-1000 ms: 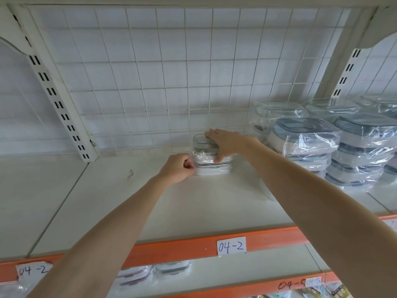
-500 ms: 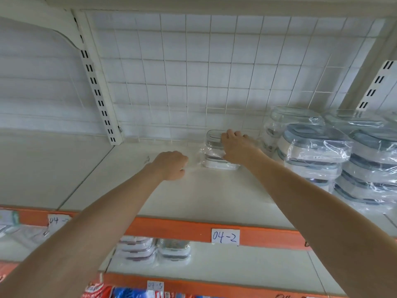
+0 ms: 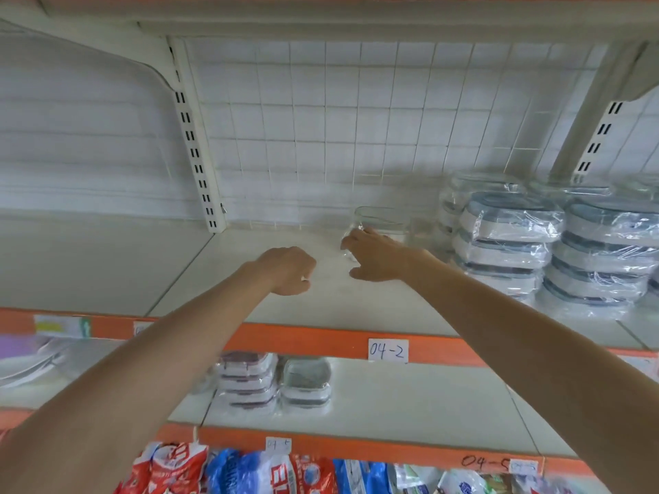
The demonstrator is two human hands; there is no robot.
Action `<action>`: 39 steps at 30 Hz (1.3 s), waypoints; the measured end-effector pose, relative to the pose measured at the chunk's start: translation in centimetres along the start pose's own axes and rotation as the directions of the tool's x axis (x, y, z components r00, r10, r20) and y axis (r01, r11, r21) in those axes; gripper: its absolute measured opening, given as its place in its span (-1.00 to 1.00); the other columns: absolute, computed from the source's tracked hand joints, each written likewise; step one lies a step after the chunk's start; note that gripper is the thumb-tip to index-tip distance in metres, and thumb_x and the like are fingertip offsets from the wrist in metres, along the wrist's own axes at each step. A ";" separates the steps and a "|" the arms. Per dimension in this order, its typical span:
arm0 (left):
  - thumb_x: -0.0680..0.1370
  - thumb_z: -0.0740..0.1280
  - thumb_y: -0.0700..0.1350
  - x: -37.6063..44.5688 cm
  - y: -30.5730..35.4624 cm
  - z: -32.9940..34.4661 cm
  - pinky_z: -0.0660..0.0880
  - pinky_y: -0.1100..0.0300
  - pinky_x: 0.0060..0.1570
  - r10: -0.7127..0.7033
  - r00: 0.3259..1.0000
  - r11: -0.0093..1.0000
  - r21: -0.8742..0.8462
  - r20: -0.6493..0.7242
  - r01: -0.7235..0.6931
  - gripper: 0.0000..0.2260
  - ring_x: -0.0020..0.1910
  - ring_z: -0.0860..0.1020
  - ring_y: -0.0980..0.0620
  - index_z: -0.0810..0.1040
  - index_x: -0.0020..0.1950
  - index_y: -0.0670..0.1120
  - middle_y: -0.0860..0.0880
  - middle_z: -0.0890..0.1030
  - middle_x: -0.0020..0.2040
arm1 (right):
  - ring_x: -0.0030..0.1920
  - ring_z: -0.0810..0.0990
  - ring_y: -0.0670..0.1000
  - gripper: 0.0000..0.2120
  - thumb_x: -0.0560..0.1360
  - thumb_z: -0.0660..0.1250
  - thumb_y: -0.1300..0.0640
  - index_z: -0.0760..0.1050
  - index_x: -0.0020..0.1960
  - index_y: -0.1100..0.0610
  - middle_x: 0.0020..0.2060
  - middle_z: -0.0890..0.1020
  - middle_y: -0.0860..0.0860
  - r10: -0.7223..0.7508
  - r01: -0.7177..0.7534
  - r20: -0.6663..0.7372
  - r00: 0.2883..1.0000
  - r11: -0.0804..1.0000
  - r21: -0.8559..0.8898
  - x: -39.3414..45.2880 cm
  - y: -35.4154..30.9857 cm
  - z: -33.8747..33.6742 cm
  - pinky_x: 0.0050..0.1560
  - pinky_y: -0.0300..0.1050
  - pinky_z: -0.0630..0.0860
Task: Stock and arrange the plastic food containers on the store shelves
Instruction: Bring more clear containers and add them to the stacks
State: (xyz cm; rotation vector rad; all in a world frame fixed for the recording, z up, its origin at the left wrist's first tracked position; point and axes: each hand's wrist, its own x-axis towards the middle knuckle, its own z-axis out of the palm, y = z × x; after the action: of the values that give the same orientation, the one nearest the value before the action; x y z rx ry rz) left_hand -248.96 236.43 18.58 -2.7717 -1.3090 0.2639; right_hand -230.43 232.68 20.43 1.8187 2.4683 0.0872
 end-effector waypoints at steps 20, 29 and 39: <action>0.55 0.21 -0.10 -17.0 -1.8 16.2 0.50 0.03 0.03 -0.074 0.992 0.984 -0.167 -0.102 0.057 -0.72 0.20 0.47 -0.09 0.49 0.21 -0.17 -0.11 0.52 0.18 | 0.34 0.34 0.06 -0.58 0.55 0.21 0.12 0.30 0.40 0.11 0.32 0.37 0.04 -0.227 0.209 0.090 0.970 0.962 0.175 -7.2 -17.6 12.1 0.27 -0.03 0.36; 0.54 0.25 -0.10 -12.5 2.2 26.3 0.41 -0.03 0.16 -0.134 0.983 0.941 -0.296 0.122 0.165 -0.60 0.23 0.41 -0.13 0.36 0.34 -0.21 -0.15 0.42 0.24 | 0.37 0.26 0.07 -0.46 0.53 0.30 0.07 0.23 0.44 0.17 0.34 0.32 0.08 -0.018 -0.070 0.236 0.972 0.931 0.359 -7.5 -15.9 25.1 0.32 0.01 0.30; 0.49 0.29 -0.18 -5.6 4.9 33.1 0.35 0.03 0.20 -0.215 0.974 0.882 -0.443 -0.075 0.161 -0.57 0.27 0.32 -0.15 0.33 0.33 -0.27 -0.20 0.33 0.29 | 0.34 0.25 0.13 -0.43 0.48 0.36 0.13 0.25 0.41 0.22 0.37 0.29 0.10 0.187 -0.216 0.112 0.976 0.897 0.385 -3.2 -11.6 33.8 0.29 0.03 0.29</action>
State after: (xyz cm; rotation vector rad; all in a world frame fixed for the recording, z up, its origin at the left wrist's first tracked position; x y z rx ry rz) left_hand -254.81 228.52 -13.89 -2.9025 -1.7783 -0.2406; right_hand -237.35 226.22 -14.21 2.1801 2.3674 -0.4962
